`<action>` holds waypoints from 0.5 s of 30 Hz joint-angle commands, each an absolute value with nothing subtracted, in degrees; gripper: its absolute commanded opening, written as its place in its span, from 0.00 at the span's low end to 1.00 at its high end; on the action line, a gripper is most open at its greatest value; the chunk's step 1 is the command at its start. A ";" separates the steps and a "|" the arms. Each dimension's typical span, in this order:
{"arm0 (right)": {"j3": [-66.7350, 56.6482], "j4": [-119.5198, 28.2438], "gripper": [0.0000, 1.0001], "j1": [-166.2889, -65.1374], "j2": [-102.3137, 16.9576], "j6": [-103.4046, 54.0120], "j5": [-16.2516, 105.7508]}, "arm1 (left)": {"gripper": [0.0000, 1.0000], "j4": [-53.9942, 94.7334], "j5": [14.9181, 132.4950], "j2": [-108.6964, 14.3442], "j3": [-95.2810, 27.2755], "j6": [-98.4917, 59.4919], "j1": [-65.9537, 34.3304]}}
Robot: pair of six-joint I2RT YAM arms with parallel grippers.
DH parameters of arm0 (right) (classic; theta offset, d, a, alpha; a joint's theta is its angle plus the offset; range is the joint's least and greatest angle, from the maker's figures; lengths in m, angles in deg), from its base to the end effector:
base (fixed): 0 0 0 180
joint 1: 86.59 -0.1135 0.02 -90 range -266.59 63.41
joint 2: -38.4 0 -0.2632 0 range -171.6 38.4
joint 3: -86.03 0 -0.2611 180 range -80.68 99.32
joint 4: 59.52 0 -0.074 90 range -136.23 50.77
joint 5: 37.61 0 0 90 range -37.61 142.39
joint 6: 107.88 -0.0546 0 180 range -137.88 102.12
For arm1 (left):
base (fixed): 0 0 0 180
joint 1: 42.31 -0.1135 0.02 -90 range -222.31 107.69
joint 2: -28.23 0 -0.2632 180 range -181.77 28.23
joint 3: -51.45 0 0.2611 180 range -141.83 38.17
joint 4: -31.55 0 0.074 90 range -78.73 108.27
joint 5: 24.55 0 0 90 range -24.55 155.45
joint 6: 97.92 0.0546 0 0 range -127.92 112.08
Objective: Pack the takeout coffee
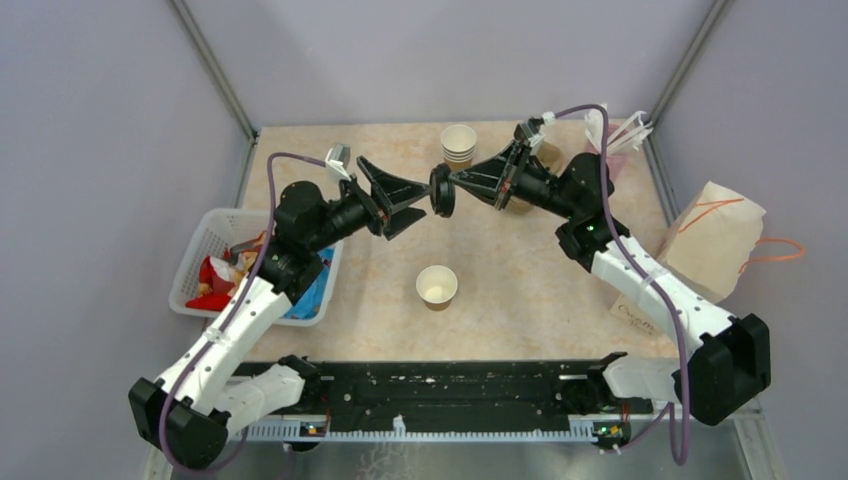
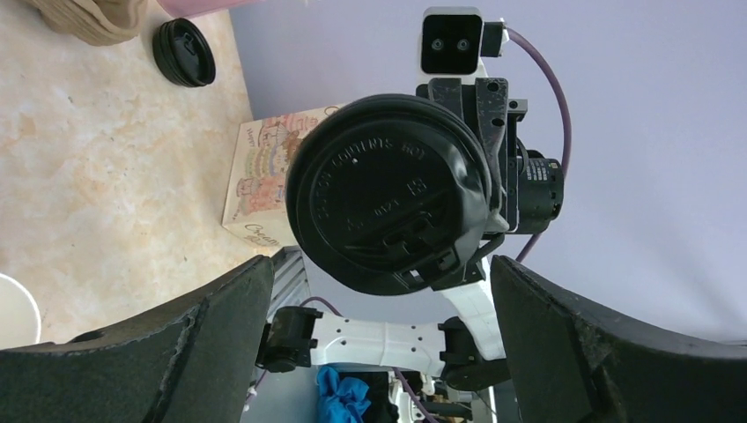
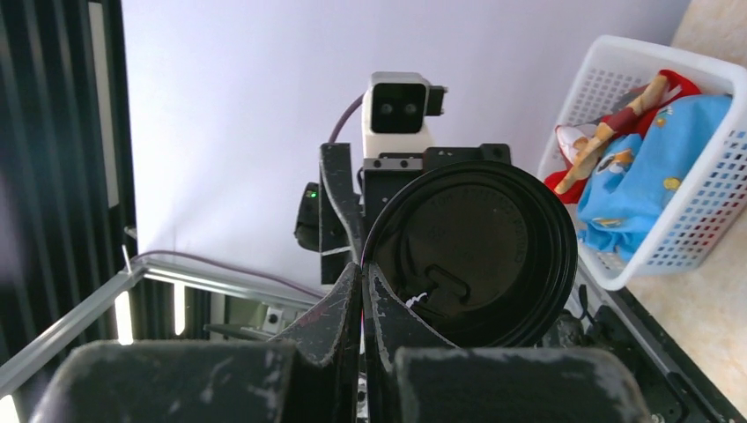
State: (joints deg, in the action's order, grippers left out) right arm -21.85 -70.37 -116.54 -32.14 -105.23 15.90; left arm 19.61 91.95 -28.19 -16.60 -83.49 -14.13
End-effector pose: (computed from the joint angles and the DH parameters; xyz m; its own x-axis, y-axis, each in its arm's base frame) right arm 0.2510 0.1821 0.3942 -0.8950 0.4112 -0.1730 -0.2281 -0.0885 0.9696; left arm 0.2115 -0.1410 0.3847 -0.7914 -0.5593 -0.2469 0.1987 0.1465 -0.9690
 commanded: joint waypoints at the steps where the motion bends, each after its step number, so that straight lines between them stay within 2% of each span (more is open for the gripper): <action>1: -21.77 -76.12 0.00 -117.17 -30.80 -108.35 15.77 | 0.98 26.35 94.59 -29.50 -17.23 -85.60 -14.10; 15: -23.55 -77.47 0.00 -117.67 -31.50 -109.19 15.04 | 0.98 29.49 94.96 -31.38 -17.60 -85.93 -14.14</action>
